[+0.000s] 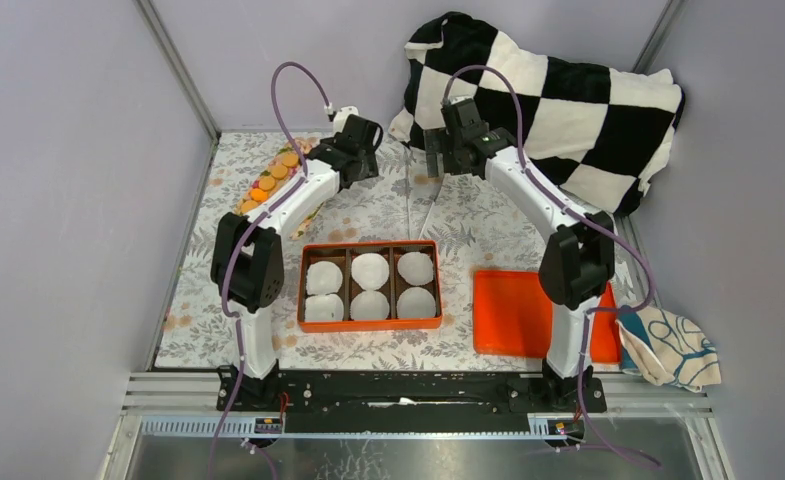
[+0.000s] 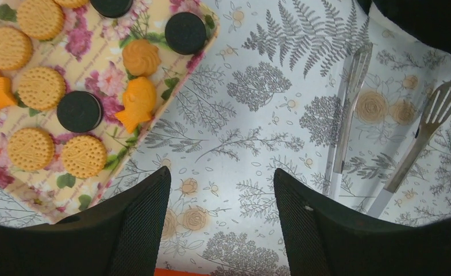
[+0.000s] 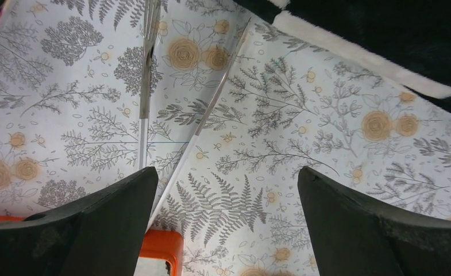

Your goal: Pack the cookies

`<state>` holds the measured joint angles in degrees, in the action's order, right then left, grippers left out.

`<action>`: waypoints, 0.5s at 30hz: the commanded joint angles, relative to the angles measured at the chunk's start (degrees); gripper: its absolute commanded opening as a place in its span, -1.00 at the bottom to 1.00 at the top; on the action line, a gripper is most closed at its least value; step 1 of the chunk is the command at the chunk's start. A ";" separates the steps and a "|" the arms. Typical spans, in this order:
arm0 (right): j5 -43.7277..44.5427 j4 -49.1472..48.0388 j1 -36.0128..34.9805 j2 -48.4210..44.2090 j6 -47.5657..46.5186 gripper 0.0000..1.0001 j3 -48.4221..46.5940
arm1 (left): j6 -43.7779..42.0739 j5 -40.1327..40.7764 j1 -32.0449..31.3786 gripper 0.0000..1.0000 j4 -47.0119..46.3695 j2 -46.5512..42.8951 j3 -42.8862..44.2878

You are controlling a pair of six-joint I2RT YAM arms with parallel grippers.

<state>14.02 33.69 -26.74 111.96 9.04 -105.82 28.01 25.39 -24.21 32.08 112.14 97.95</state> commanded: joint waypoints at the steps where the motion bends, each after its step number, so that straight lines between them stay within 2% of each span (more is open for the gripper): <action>1: -4.08 1.76 -0.66 4.59 1.53 0.99 -2.19 | 1.47 -3.59 -0.04 0.42 -1.86 0.21 -2.38; 7: -9.74 0.39 -2.29 10.71 3.56 0.99 -1.26 | 2.74 -5.28 -0.05 0.41 -2.38 -2.48 -7.99; 15: -11.97 1.77 -3.90 19.63 5.68 0.99 -7.10 | 1.70 -3.12 -0.05 0.42 -2.40 -3.55 -9.26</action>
<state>4.86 34.48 -29.78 129.19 12.80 -108.51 29.87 21.45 -24.32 31.66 111.59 89.01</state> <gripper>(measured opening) 0.994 0.708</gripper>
